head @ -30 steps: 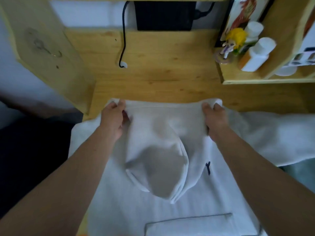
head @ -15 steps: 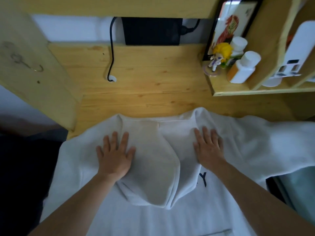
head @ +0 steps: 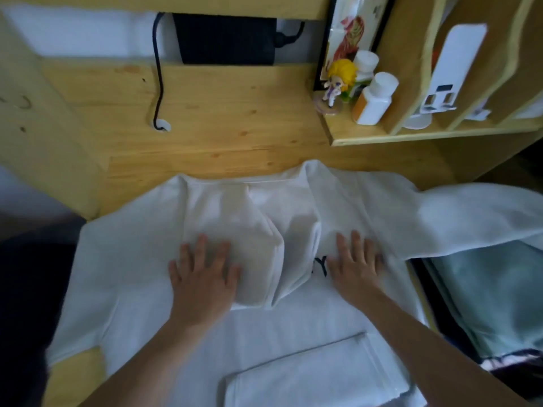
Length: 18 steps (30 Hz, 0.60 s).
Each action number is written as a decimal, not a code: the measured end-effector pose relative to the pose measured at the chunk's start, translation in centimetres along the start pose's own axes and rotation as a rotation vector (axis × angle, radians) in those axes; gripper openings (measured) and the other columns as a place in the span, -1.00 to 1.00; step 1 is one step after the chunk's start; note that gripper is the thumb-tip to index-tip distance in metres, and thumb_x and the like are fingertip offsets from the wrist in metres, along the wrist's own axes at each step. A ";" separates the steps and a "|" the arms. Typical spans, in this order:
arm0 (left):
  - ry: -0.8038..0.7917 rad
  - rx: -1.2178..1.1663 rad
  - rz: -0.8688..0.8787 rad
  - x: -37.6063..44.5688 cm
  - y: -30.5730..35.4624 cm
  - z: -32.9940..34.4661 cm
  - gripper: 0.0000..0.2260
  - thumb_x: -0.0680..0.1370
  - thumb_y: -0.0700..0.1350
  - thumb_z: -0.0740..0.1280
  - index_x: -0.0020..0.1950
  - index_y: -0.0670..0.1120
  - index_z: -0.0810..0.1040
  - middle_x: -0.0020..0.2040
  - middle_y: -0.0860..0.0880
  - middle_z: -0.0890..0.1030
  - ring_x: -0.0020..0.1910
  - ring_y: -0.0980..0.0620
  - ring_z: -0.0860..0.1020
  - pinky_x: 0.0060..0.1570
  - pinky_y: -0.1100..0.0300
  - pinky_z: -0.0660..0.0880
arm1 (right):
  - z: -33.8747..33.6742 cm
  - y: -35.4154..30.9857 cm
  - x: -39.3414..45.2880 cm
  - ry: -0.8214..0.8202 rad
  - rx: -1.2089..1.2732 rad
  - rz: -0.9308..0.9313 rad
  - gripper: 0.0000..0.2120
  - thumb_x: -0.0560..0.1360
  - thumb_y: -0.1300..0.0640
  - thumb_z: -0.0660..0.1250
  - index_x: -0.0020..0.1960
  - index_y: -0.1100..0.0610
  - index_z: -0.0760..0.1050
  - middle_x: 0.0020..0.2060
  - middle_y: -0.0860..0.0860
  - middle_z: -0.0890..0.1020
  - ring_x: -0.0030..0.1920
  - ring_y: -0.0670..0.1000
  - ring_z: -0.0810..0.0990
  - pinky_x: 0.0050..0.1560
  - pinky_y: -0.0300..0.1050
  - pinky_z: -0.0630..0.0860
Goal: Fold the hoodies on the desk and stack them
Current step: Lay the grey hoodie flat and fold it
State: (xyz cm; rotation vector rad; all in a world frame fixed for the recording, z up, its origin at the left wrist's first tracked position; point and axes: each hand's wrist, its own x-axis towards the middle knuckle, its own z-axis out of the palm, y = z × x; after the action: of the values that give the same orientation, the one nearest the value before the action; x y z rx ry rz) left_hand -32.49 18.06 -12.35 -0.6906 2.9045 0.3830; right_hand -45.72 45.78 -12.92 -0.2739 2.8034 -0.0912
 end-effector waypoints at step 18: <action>0.300 -0.107 0.146 -5.6 -0.9 0.4 -0.57 0.35 -0.24 0.48 0.22 -0.05 0.63 0.22 -0.10 0.56 0.18 -0.22 0.52 0.13 -0.07 0.51 | -1.4 -5.3 -3.9 0.176 0.571 -0.244 -0.80 0.50 0.29 0.30 0.08 0.07 0.51 -0.03 0.03 0.50 -0.07 0.18 0.54 -0.11 -0.04 0.45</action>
State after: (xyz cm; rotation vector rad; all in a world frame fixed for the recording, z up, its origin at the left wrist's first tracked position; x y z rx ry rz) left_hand -27.04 19.79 -11.92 -0.5980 3.2513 0.4943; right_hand -41.65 41.44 -9.87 -0.4783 2.7481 -0.9903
